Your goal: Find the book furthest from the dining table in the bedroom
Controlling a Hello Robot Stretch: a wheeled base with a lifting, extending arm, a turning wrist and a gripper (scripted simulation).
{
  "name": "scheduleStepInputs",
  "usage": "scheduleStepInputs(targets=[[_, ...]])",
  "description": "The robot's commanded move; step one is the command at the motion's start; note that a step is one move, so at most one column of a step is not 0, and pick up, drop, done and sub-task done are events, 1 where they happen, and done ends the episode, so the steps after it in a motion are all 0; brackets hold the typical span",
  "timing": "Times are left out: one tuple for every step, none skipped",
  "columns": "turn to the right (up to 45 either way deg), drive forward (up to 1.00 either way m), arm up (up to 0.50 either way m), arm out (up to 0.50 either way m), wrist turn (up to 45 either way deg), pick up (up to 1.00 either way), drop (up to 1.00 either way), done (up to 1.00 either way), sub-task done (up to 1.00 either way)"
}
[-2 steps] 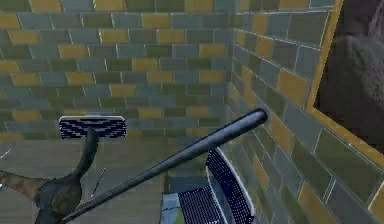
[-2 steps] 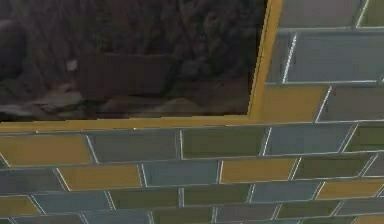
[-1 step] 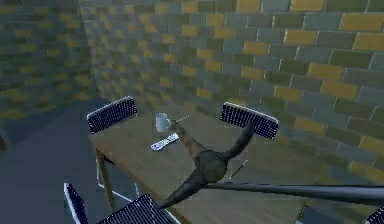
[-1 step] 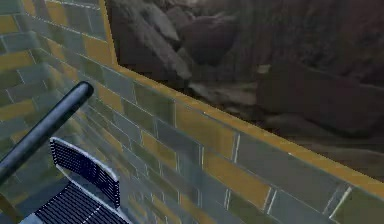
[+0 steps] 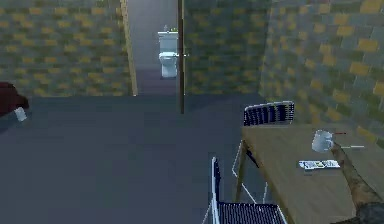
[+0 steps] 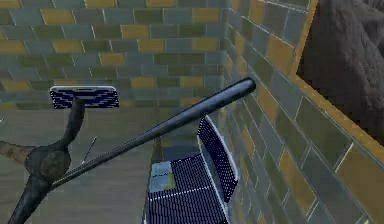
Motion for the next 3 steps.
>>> scheduleStepInputs(targets=[[-45.0, 0.0, 0.0, 0.0, 0.0, 0.0, 0.0, 0.0, 0.0], [-30.0, 0.0, 0.0, 0.0, 0.0, 0.0, 0.0, 0.0, 0.0], [0.0, 0.3, 0.0, 0.0, 0.0, 0.0, 0.0, 0.0, 0.0]])
